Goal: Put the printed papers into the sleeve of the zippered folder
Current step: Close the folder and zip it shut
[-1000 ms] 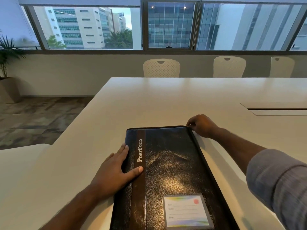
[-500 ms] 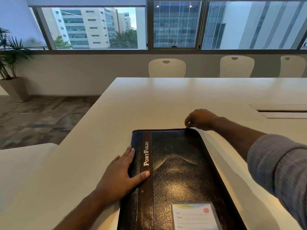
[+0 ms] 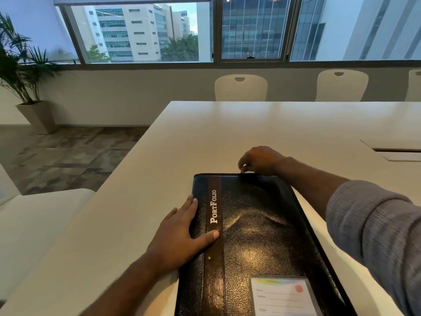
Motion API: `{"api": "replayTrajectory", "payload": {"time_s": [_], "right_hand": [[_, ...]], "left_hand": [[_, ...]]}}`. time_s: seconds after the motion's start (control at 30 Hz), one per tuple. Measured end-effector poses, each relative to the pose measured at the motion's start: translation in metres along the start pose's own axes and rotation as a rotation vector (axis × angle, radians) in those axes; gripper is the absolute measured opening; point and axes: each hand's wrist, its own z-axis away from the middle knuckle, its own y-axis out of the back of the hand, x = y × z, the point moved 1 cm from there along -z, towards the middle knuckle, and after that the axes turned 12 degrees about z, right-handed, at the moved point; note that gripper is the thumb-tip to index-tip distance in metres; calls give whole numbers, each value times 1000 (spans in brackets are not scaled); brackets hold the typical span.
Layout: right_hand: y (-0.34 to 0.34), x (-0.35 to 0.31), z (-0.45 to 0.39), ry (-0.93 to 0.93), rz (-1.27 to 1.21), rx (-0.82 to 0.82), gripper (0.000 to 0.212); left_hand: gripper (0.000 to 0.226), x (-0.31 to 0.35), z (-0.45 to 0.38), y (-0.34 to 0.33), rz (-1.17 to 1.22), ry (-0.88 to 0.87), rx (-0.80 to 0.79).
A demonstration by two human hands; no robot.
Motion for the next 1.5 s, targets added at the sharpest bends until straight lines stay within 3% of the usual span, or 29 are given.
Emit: {"api": "replayTrajectory", "payload": {"time_s": [1.5], "right_hand": [[10,-85,-46,-2,-49,103,21]], "left_hand": [[108,5,0,2,-28,-23,-34]]}}
